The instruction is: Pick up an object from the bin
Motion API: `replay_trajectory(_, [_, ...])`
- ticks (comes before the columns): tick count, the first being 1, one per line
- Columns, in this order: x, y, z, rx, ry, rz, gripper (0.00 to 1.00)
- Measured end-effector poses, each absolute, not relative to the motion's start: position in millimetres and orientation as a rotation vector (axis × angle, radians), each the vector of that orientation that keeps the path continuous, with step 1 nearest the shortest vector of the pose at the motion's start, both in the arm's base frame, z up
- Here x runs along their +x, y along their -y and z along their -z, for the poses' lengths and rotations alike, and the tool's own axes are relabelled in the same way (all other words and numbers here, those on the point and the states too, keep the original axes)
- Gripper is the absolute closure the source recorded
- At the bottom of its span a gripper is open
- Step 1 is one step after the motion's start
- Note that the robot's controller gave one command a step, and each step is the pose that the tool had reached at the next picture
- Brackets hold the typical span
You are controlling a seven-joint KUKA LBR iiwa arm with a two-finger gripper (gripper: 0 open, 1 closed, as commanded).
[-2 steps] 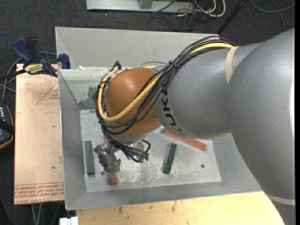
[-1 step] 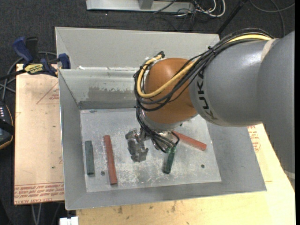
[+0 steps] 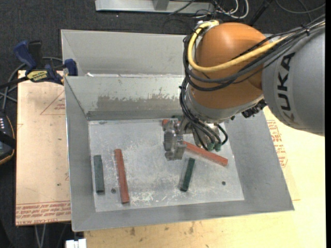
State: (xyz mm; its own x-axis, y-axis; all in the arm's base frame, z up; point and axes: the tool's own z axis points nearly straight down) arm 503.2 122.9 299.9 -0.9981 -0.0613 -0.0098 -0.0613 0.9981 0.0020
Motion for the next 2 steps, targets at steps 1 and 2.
replay_trajectory(1, [502.3,-123,-296,-0.099,-3.137,-0.001,0.0])
replay_trajectory(2, [506.7,-32,-209,-0.012,-3.149,0.005,0.0])
